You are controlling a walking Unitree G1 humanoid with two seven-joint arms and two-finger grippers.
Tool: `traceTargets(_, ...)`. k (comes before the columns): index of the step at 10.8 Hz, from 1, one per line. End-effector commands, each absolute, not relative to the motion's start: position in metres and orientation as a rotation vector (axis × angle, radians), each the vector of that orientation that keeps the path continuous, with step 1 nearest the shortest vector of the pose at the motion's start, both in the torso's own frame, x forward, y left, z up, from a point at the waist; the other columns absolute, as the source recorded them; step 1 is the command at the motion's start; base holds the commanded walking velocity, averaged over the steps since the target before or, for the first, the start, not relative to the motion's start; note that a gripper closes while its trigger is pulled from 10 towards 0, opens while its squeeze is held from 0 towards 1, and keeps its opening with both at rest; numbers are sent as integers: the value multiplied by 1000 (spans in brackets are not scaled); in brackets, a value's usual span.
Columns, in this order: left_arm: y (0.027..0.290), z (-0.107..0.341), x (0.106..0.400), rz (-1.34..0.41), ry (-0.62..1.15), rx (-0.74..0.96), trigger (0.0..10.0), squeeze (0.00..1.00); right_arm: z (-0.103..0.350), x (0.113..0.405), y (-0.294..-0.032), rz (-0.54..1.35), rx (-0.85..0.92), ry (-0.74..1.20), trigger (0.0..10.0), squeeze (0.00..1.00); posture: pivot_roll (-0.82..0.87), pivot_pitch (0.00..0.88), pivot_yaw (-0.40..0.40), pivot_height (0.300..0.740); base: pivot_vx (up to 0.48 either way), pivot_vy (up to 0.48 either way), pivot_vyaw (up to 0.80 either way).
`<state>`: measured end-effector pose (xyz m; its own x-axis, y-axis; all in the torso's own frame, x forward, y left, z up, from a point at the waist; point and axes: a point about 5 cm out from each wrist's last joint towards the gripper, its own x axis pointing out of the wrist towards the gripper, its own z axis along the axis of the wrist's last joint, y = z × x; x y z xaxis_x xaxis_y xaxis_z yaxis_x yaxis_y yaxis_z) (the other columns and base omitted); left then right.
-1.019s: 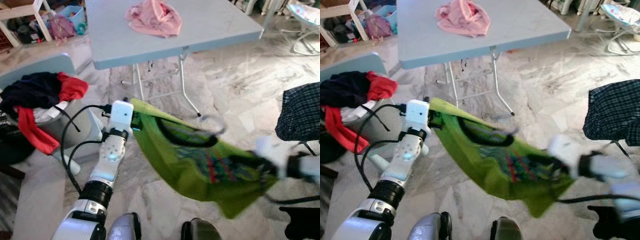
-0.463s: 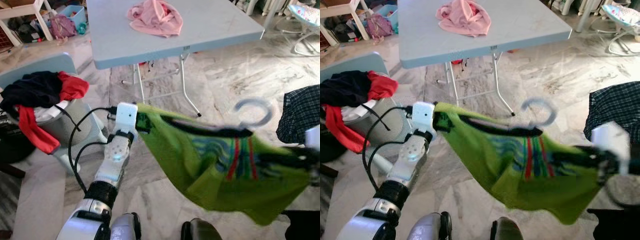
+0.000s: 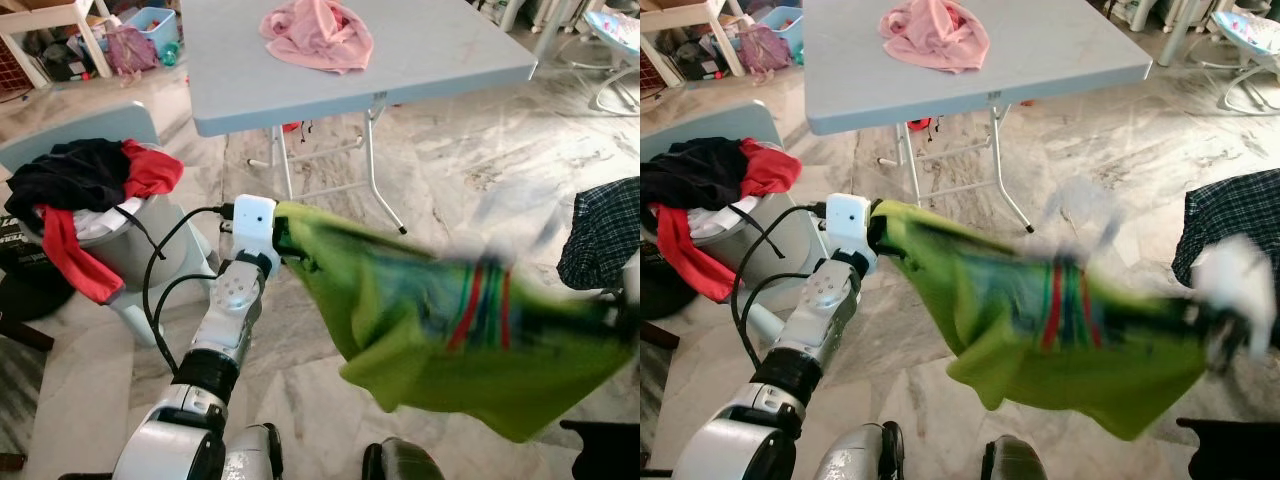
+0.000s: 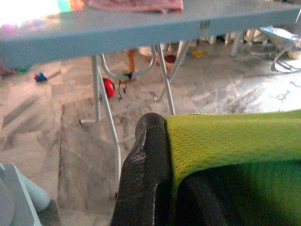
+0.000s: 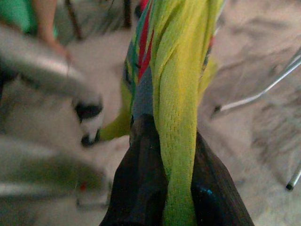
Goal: Hang hanger
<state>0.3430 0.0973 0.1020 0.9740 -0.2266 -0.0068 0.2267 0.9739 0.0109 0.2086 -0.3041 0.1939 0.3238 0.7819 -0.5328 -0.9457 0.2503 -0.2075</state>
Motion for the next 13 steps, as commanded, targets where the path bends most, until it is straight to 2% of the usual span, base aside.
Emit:
traceTargets(1, 151, 98, 347, -9, 42, -28, 0, 0, 191, 204, -320, 1205, -624, 472, 10000, 0, -131, 155, 19, 740, 0, 0, 0)
traceTargets(2, 154, 101, 347, 7, 23, -32, 0, 0, 184, 214, -328, 1103, -750, 496, 10000, 0, -128, 155, 20, 740, 0, 0, 0)
traceTargets(4, 149, 98, 344, -6, 34, -36, 0, 0, 197, 231, -320, 1003, -744, 325, 10000, 0, -129, 156, 20, 740, 0, 0, 0)
traceTargets(6, 144, 94, 342, -16, 44, -34, 0, 0, 204, 243, -325, 912, -790, 245, 10000, 0, -130, 157, 20, 740, 0, 0, 0)
traceTargets(8, 144, 92, 341, -16, 56, -23, 0, 0, 204, 249, -329, 856, -860, 245, 10000, 0, -131, 155, 18, 740, 0, 0, 0)
traceTargets(11, 145, 88, 340, -11, 85, -2, 0, 0, 221, 253, -327, 853, -822, 146, 10000, 0, -129, 155, 19, 740, 0, 0, 0)
traceTargets(12, 143, 83, 338, -25, 111, 6, 1255, 0, 235, 257, -332, 797, -839, 90, 10000, 0, -131, 154, 19, 740, 0, 0, 0)
traceTargets(13, 142, 81, 338, -19, 127, -11, 4588, 0, 246, 259, -333, 768, -818, 37, 10000, 0, -132, 152, 19, 740, 0, 0, 0)
